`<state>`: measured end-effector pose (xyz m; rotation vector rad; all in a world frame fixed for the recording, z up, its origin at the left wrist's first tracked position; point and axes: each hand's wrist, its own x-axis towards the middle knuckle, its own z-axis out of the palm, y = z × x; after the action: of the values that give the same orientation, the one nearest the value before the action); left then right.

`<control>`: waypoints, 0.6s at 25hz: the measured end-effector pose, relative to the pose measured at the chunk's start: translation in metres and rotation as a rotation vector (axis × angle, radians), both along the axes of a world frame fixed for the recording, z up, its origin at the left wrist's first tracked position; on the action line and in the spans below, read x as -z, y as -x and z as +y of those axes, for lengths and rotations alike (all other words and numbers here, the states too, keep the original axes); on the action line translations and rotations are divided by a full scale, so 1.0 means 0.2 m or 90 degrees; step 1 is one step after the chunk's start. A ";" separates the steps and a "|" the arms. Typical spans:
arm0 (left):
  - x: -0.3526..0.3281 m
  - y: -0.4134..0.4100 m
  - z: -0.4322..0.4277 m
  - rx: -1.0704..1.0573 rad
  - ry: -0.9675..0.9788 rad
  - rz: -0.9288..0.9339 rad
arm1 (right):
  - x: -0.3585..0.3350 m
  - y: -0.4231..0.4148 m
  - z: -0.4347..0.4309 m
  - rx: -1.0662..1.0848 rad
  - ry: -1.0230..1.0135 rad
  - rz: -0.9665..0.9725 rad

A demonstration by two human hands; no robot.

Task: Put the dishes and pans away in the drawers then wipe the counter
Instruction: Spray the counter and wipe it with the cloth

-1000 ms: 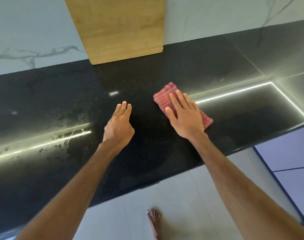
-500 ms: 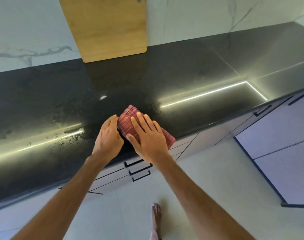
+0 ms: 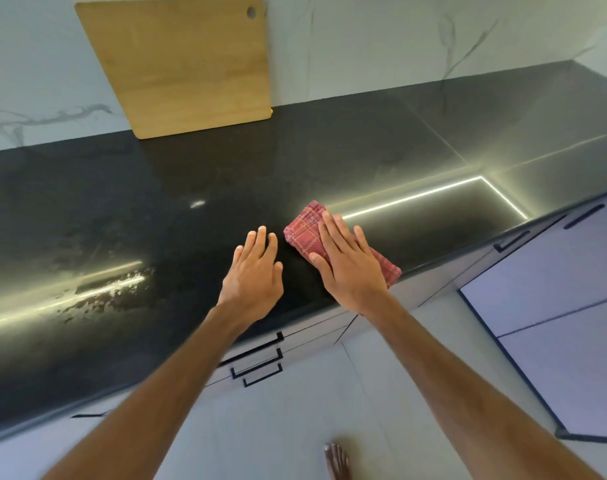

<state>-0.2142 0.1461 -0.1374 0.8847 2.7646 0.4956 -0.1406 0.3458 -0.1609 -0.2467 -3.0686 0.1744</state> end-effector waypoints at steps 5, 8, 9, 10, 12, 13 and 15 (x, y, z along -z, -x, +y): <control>-0.01 0.22 0.33 -0.012 0.050 0.009 | -0.04 0.18 0.29 -0.040 0.040 -0.019; -0.01 0.36 0.46 -0.036 0.060 0.017 | -0.05 0.30 0.35 -0.073 0.039 -0.025; -0.01 0.41 0.50 -0.047 0.063 0.015 | -0.05 0.36 0.37 -0.080 0.038 -0.022; -0.01 0.45 0.53 -0.057 0.066 0.013 | -0.05 0.41 0.38 -0.084 0.034 -0.017; -0.02 0.55 0.59 -0.081 0.070 0.004 | -0.05 0.56 0.42 -0.091 0.039 -0.014; -0.02 0.62 0.62 -0.091 0.069 0.003 | -0.05 0.64 0.44 -0.095 0.044 -0.011; -0.01 0.72 0.66 -0.106 0.074 0.009 | -0.05 0.78 0.48 -0.096 0.051 0.001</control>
<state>-0.3591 0.2775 -0.1349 0.6388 2.8608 0.3514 -0.2974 0.4411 -0.1511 -0.0186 -3.0812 0.3044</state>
